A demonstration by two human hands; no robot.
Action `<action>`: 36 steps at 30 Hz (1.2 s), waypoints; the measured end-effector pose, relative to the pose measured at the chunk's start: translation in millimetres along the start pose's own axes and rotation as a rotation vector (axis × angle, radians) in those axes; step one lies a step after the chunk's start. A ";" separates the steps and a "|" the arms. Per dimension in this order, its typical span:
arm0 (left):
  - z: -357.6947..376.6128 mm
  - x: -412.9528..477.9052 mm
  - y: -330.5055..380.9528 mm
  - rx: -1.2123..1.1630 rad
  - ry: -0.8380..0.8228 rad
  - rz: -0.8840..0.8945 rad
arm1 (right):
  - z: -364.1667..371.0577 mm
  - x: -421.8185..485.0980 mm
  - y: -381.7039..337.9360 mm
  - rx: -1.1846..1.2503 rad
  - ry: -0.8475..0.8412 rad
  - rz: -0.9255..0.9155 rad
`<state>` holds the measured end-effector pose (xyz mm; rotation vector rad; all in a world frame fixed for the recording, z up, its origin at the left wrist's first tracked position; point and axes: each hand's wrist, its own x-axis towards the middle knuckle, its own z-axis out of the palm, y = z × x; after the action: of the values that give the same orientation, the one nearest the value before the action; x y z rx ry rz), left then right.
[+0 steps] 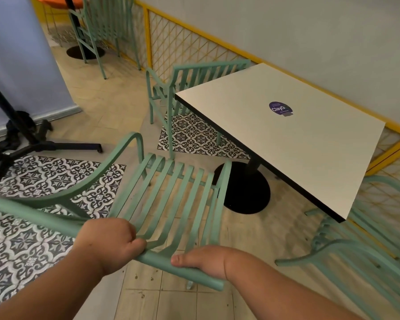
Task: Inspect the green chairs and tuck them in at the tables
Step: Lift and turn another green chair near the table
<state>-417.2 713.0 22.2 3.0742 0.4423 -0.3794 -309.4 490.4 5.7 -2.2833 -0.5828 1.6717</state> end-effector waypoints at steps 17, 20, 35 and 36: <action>-3.2 4.5 -66.4 0.049 -0.021 0.044 | 44.7 25.5 -46.9 0.241 0.103 -0.116; -6.2 0.8 -61.5 0.055 -0.079 -0.030 | 45.6 28.7 -41.8 0.281 0.096 -0.129; 4.2 1.1 -2.8 -0.991 0.418 -1.035 | -14.1 93.4 3.4 -0.225 0.284 -0.025; 7.0 2.4 -3.1 -0.973 0.432 -1.039 | -19.0 100.6 4.0 -0.262 0.289 -0.020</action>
<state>-417.5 716.3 14.9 1.7504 1.6119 0.4225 -264.4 533.5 -75.7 -2.6280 -0.7915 1.2837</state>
